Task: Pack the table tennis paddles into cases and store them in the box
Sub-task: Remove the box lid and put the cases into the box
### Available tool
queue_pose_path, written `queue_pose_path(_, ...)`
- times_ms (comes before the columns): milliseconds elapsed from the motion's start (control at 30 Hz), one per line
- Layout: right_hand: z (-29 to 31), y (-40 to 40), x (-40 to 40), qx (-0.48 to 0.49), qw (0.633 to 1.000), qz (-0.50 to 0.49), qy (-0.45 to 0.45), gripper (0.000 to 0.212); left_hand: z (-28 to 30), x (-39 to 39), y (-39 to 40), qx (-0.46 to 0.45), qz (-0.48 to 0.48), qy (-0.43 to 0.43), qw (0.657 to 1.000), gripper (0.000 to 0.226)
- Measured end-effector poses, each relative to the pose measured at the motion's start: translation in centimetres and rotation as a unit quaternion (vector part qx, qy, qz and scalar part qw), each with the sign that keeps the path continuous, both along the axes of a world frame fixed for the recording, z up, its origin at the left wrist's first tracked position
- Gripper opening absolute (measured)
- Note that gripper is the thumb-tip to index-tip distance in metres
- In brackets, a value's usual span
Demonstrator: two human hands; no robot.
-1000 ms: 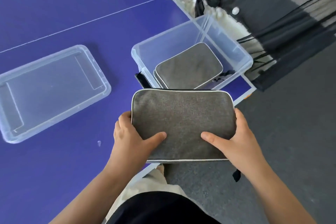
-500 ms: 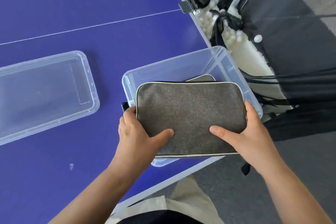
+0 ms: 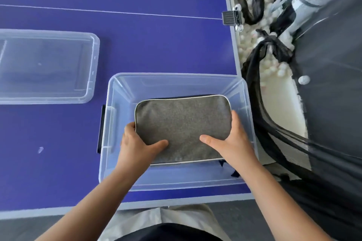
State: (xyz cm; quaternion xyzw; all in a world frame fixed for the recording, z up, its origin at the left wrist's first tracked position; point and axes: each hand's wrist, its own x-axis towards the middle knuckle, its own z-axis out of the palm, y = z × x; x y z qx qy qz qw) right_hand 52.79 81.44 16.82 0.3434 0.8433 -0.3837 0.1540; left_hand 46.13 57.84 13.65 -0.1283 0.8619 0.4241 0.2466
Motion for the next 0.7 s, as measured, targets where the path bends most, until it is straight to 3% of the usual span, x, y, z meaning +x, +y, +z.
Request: queue_pose_path(700,-2.8,-0.9,-0.3,0.041,0.999,0.012,0.024,0.123,-2.5,-1.1,0.6,-0.036,0.011,-0.027,0.999,0.108)
